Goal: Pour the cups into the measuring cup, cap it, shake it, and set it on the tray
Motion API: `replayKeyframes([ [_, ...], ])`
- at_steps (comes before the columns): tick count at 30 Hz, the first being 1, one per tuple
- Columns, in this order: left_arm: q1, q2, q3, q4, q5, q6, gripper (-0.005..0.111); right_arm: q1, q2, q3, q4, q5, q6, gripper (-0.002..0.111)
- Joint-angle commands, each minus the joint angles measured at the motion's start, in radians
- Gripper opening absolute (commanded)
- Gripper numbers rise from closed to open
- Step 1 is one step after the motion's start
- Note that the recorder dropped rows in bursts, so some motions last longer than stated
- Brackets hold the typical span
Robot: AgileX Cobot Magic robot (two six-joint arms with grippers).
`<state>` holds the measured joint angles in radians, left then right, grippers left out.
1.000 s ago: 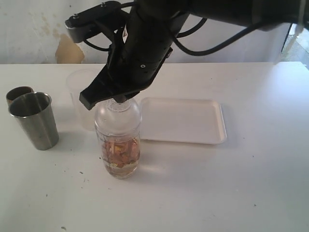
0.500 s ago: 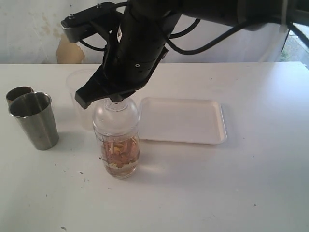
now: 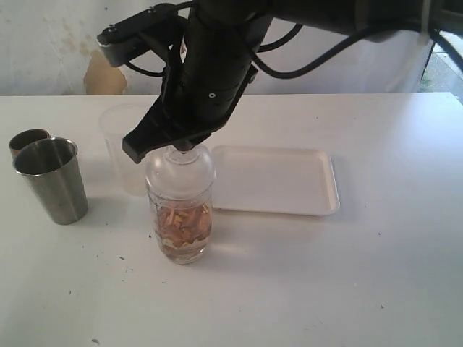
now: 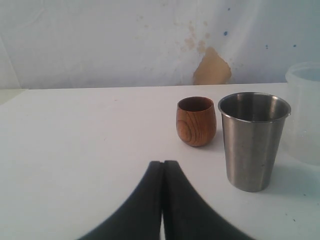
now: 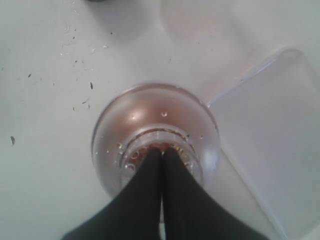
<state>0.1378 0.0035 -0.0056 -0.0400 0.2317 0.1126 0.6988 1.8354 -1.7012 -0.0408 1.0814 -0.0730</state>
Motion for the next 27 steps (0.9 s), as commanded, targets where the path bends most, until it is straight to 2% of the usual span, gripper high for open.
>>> replayKeyframes([
  [1,0.000,-0.004,0.006,0.001,0.002,-0.003,0.000,-0.002,0.078,0.034,-0.011,0.116,-0.011,0.000],
  [19,0.000,-0.004,0.006,0.001,0.002,-0.003,0.000,-0.002,0.121,0.034,-0.013,0.133,-0.012,0.000],
  [27,0.000,-0.004,0.006,0.001,0.002,-0.003,0.000,-0.002,0.039,-0.069,-0.013,0.076,-0.017,0.000],
])
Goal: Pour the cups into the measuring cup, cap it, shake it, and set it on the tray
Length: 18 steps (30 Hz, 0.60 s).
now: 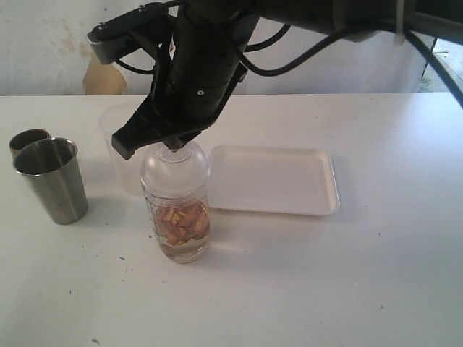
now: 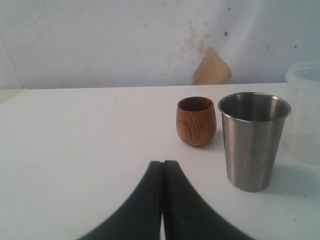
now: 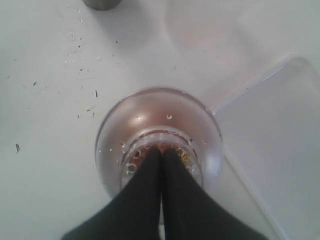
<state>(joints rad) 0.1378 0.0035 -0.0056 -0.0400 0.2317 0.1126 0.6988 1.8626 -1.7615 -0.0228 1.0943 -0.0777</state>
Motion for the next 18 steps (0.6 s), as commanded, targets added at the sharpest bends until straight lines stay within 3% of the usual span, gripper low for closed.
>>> replayKeyframes([
  [1,0.000,-0.004,0.006,0.001,0.002,-0.003,0.000,-0.002,0.008,-0.030,-0.035,0.053,0.004,0.000],
  [18,0.000,-0.004,0.006,0.001,0.002,-0.003,0.000,-0.002,-0.036,-0.150,-0.008,0.012,-0.035,0.002],
])
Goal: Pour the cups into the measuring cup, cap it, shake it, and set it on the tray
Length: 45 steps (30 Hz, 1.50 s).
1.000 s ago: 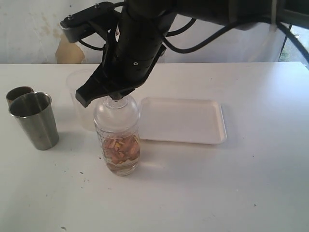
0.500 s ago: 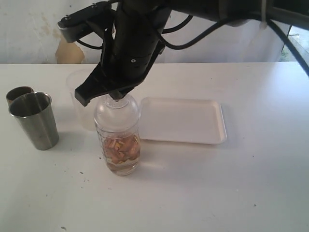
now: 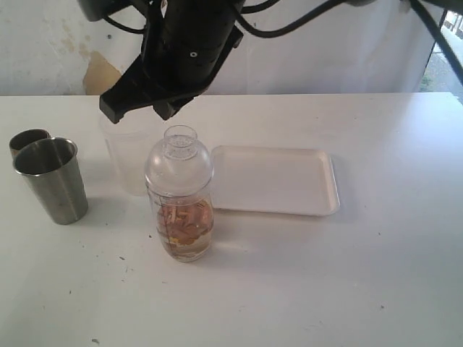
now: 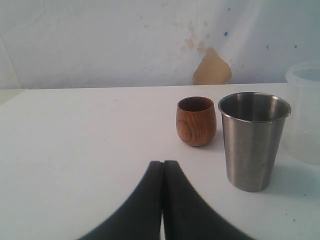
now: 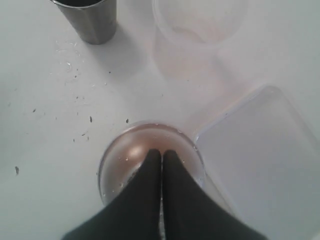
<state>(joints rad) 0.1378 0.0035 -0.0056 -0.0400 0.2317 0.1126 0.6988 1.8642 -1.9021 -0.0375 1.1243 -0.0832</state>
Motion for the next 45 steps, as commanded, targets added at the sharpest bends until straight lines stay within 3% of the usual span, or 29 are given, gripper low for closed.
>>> replayKeyframes([
  [1,0.000,-0.004,0.006,0.001,0.002,-0.003,0.000,-0.002,-0.043,-0.009,0.006,-0.020,-0.031,0.006],
  [11,0.000,-0.004,0.006,0.001,0.002,-0.003,0.000,-0.002,-0.058,0.009,0.049,0.064,-0.032,0.066],
  [19,0.000,-0.004,0.006,0.001,0.002,-0.003,0.000,-0.002,-0.079,0.030,0.037,0.081,-0.015,0.070],
  [23,0.000,-0.004,0.006,0.001,0.002,-0.003,0.000,-0.002,-0.076,0.030,0.037,0.084,0.005,0.065],
  [27,0.000,-0.004,0.006,0.001,0.002,-0.003,0.000,0.016,-0.076,0.040,0.126,0.054,-0.188,0.052],
  [36,0.000,-0.004,0.006,0.001,0.002,-0.003,0.000,0.022,-0.076,0.084,0.113,-0.110,-0.205,0.000],
  [45,0.000,-0.004,0.006,0.001,0.002,-0.003,0.000,0.018,-0.054,0.101,-0.021,-0.124,-0.045,0.000],
])
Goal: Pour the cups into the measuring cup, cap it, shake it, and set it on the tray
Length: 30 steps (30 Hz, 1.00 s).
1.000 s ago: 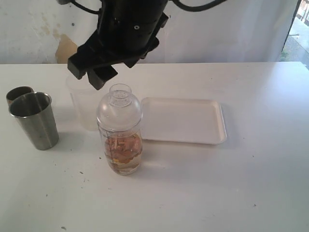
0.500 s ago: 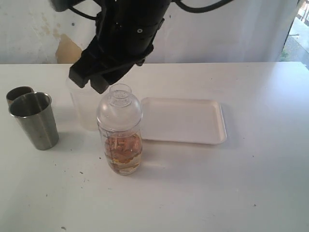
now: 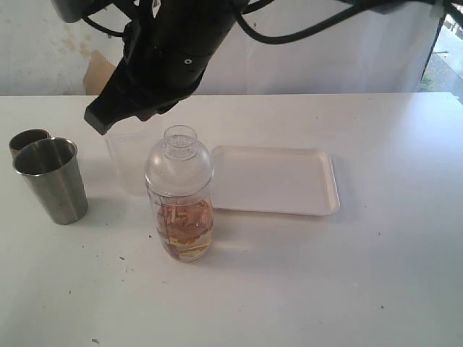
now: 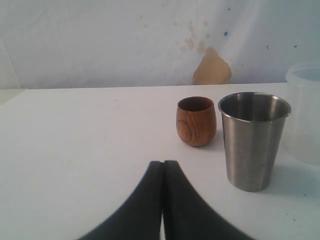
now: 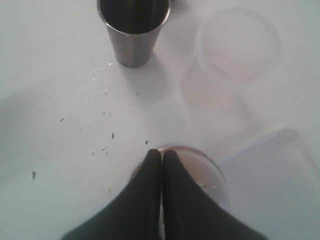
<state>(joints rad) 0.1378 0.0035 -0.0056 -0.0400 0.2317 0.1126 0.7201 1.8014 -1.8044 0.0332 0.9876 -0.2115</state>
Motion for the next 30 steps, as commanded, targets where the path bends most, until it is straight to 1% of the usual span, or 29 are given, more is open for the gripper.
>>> replayKeyframes([
  [1,0.000,-0.004,0.006,0.001,0.002,-0.003,0.000,-0.003,0.020,0.004,-0.112,0.029,0.093,0.000],
  [4,0.000,-0.004,0.006,0.001,0.002,-0.003,0.000,-0.003,0.037,0.004,-0.120,0.059,0.089,0.000],
  [15,0.000,-0.004,0.006,0.001,0.002,-0.003,0.000,-0.003,0.044,0.004,-0.114,0.059,0.084,0.000],
  [23,0.000,-0.004,0.006,0.001,0.002,-0.003,0.000,-0.003,0.058,0.004,-0.108,0.122,0.079,0.000],
  [30,0.000,-0.004,0.006,0.001,0.002,-0.003,0.000,-0.003,0.061,0.004,-0.113,0.126,0.074,0.000],
])
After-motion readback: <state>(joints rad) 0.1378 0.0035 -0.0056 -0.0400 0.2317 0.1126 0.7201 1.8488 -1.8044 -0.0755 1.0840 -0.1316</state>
